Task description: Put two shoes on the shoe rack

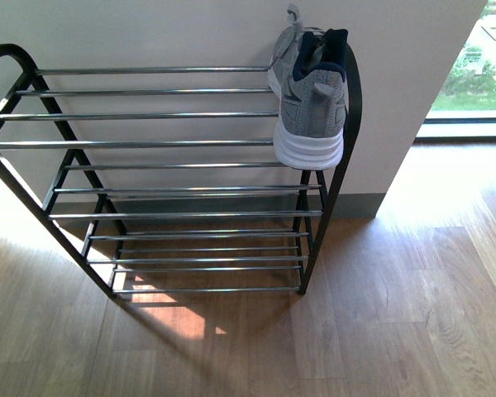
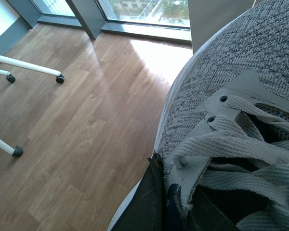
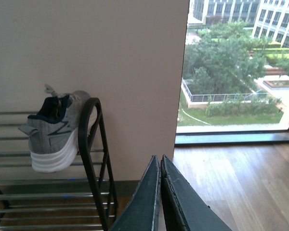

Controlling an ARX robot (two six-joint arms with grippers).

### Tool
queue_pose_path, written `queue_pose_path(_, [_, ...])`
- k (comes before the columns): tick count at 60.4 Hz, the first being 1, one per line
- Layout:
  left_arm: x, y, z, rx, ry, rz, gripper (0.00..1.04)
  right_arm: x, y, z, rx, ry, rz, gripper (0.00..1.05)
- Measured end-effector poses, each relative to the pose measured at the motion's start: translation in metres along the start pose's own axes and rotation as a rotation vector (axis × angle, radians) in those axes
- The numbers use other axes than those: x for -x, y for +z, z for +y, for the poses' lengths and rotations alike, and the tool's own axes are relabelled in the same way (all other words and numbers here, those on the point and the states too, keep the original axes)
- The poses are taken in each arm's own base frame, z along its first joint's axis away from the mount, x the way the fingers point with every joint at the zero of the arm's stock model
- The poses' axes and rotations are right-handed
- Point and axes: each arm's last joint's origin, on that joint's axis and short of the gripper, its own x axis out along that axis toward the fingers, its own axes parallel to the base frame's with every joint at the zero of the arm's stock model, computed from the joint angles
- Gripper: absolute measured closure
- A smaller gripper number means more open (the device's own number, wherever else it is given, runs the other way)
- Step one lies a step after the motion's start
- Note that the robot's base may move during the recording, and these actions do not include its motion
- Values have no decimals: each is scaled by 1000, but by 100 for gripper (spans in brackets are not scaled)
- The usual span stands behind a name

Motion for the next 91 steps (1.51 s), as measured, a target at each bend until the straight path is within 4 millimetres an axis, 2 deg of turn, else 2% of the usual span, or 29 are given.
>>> queue_pose_path(14, [0, 0, 0, 0, 0, 0, 103, 0, 0, 0, 0, 0, 0, 102])
queue_pose_path(43, [0, 0, 0, 0, 7, -1, 103, 0, 0, 0, 0, 0, 0, 25])
queue_pose_path(46, [-3, -1, -3, 104, -71, -39, 103, 0, 0, 0, 0, -3, 0, 13])
queue_pose_path(48, [-6, 5, -14, 226, -175, -83, 103, 0, 0, 0, -1, -7, 2, 8])
queue_pose_path(53, [-15, 32, -43, 387, -328, -88, 103, 0, 0, 0, 0, -4, -1, 9])
queue_pose_path(56, [-21, 46, -60, 433, -382, -63, 103, 0, 0, 0, 0, -3, 0, 9])
queue_pose_path(59, [-32, 64, -87, 468, -444, -25, 103, 0, 0, 0, 0, -3, -1, 9])
queue_pose_path(64, [-45, 78, -119, 487, -500, 31, 103, 0, 0, 0, 0, -3, 0, 9])
queue_pose_path(65, [-51, 81, -132, 489, -508, 52, 103, 0, 0, 0, 0, -3, 0, 9])
queue_pose_path(68, [-64, 84, -156, 494, -521, 101, 103, 0, 0, 0, 0, -3, 0, 9])
queue_pose_path(81, [-97, 80, -224, 451, -519, 237, 103, 0, 0, 0, 0, -3, 0, 9])
queue_pose_path(91, [-101, 91, -262, 371, -564, 251, 103, 0, 0, 0, 0, -3, 0, 9])
